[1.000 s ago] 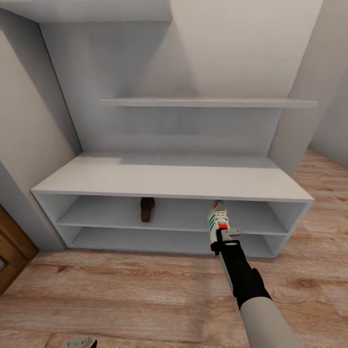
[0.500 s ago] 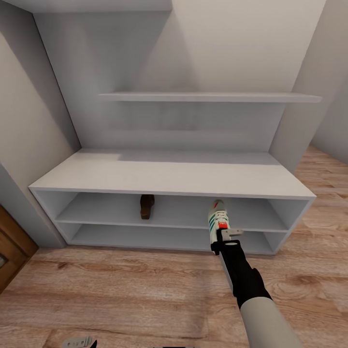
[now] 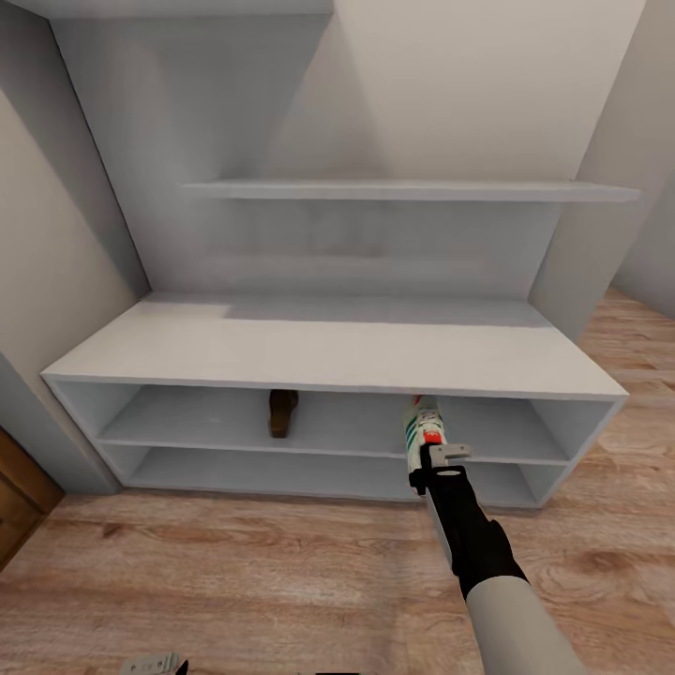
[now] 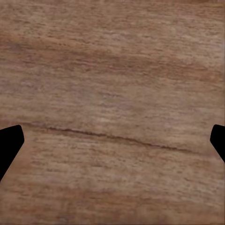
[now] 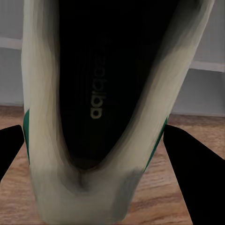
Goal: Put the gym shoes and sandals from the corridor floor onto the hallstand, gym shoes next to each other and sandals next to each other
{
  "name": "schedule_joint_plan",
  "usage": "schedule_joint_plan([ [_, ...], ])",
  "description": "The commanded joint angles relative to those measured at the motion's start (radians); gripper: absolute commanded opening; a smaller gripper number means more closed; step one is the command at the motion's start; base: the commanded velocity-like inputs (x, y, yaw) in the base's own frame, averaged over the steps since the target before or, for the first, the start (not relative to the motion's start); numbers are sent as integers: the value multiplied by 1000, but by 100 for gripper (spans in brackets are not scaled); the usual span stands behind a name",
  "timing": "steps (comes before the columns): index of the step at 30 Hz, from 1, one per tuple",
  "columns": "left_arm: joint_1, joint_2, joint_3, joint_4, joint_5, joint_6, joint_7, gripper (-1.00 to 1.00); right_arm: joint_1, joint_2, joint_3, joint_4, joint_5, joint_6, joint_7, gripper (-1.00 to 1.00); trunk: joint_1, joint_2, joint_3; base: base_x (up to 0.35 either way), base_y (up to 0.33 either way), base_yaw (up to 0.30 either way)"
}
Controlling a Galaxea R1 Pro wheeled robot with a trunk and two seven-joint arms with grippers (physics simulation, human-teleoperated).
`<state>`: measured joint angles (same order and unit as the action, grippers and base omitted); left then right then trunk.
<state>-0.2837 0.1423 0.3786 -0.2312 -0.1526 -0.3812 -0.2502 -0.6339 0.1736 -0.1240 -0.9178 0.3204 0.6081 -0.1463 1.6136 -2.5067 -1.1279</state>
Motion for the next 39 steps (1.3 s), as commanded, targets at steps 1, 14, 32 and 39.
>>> schedule_joint_plan([
  [1,-1,0,9,0,-10,-4,-4,100,0,1,-2,-1,2,4,0,-100,0,0,-1,46,0,0],
  [14,-1,-1,8,1,-10,-4,-4,100,-1,1,-2,-2,2,4,-1,-100,0,0,-1,194,0,0],
  [32,-1,-1,8,1,-10,-4,-4,100,-1,1,-2,-2,2,4,0,-100,0,0,-1,153,17,0],
  [39,0,-1,8,1,-10,-4,-4,100,-1,1,-3,-2,2,4,0,-100,0,0,-1,135,26,0],
])
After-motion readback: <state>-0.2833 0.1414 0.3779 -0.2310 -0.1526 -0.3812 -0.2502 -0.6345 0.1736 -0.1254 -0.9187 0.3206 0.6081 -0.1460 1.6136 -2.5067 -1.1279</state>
